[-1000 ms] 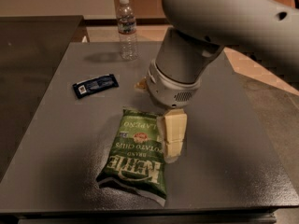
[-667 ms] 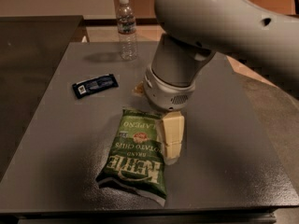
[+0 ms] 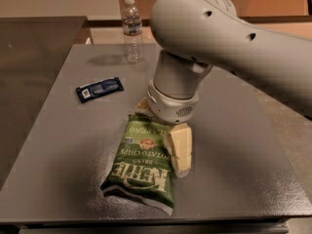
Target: Pick green jalapeno chip bag
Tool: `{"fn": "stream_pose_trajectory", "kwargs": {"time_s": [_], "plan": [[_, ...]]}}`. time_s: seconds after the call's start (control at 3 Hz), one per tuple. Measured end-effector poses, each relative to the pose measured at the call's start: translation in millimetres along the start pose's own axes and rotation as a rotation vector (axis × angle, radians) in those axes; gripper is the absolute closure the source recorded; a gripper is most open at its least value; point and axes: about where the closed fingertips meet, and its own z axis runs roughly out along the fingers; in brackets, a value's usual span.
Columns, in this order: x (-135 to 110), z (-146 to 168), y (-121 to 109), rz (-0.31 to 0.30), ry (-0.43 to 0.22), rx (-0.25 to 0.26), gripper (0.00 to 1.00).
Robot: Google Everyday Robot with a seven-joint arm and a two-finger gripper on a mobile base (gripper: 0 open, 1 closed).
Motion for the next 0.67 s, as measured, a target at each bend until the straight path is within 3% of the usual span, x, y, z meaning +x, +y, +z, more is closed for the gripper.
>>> {"fn": "stream_pose_trajectory", "kwargs": {"time_s": [0.33,0.67], "plan": [[-1.8,4.0,3.8,-0.026,-0.002,-0.027,0.16],[-7.8,-0.6,5.2,-0.040,-0.003,-0.038,0.40]]}}
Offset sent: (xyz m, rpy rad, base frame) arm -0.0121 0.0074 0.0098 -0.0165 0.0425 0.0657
